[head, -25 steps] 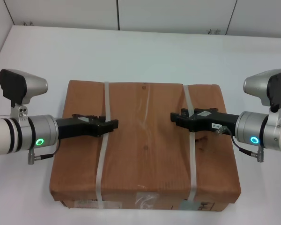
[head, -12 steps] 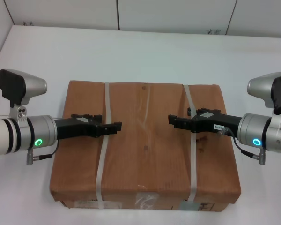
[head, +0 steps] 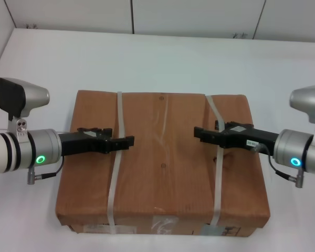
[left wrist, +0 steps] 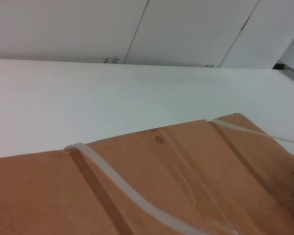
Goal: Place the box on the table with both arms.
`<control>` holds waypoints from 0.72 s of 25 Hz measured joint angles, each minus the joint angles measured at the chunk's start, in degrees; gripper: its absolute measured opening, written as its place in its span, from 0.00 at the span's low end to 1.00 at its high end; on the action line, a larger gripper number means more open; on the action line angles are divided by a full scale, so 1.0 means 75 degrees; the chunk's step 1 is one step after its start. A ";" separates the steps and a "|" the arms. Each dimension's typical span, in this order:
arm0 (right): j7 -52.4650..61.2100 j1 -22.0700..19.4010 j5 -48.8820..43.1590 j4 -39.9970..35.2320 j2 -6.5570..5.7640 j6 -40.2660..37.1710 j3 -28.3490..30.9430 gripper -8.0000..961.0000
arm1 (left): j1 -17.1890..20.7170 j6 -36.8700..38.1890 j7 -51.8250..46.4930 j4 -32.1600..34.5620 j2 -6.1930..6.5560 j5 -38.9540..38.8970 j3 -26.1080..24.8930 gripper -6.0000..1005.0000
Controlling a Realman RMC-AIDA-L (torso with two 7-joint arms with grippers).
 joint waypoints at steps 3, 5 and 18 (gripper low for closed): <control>0.0081 -0.0197 -0.0001 -0.0180 0.0003 -0.0237 0.0115 0.91 | 0.0005 0.0088 0.0000 -0.0004 0.0020 -0.0002 -0.0018 0.82; 0.0160 -0.0279 -0.0001 -0.0242 -0.0005 -0.0298 0.0158 0.91 | 0.0023 0.0227 0.0001 -0.0022 0.0040 -0.0043 -0.0029 0.82; 0.0181 -0.0604 0.0014 -0.0770 -0.0026 -0.0862 0.0536 0.91 | 0.0286 0.1370 0.0407 -0.0095 0.0276 -0.0860 -0.0015 0.82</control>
